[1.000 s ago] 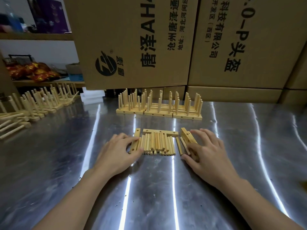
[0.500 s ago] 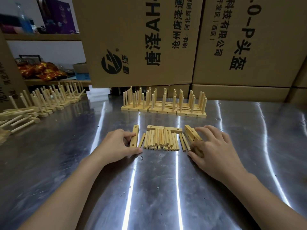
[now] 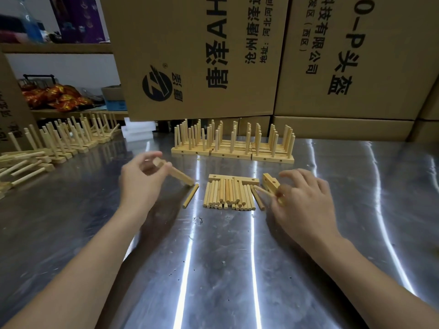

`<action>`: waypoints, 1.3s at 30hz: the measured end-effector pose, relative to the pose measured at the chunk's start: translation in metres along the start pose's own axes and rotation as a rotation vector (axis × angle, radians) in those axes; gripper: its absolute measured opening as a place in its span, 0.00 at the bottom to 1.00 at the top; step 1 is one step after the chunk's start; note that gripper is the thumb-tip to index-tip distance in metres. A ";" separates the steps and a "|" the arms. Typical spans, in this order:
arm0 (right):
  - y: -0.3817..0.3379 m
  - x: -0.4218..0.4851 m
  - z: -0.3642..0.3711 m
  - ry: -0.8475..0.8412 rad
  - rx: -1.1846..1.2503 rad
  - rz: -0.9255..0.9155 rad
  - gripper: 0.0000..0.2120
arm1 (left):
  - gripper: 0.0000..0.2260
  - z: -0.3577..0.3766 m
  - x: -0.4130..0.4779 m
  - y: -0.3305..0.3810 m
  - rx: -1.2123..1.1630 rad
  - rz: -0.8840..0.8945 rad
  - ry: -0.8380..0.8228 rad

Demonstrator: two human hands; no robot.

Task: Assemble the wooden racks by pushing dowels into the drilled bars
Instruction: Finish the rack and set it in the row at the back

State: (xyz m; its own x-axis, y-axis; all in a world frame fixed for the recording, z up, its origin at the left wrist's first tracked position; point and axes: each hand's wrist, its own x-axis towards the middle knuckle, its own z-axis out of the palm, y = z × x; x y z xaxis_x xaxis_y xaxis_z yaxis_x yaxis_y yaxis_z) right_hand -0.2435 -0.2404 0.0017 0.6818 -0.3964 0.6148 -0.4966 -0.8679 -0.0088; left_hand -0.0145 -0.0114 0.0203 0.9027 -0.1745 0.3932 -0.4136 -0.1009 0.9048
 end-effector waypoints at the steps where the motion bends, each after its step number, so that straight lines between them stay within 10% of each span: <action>1: 0.002 0.001 -0.003 0.074 0.055 0.032 0.07 | 0.12 0.000 0.000 0.003 -0.127 -0.025 0.007; 12: 0.013 0.002 -0.017 0.215 0.926 0.307 0.05 | 0.18 0.020 -0.017 0.019 -0.591 -0.095 -0.492; 20: 0.000 0.002 -0.030 0.102 1.353 0.277 0.05 | 0.15 0.031 -0.040 0.024 -0.189 -0.138 -0.841; 30: -0.005 0.001 -0.030 -0.061 1.539 0.267 0.10 | 0.10 0.054 -0.070 0.021 0.315 0.221 -0.933; 39: -0.005 0.000 -0.028 -0.055 1.505 0.228 0.11 | 0.03 0.049 -0.073 0.040 -0.060 0.124 -0.963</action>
State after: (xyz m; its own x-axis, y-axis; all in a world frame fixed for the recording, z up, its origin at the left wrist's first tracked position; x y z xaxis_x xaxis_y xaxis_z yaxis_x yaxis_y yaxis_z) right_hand -0.2562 -0.2276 0.0235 0.7039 -0.5410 0.4603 0.3778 -0.2636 -0.8876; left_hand -0.1029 -0.0511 0.0195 0.3590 -0.9097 0.2088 -0.4691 0.0176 0.8830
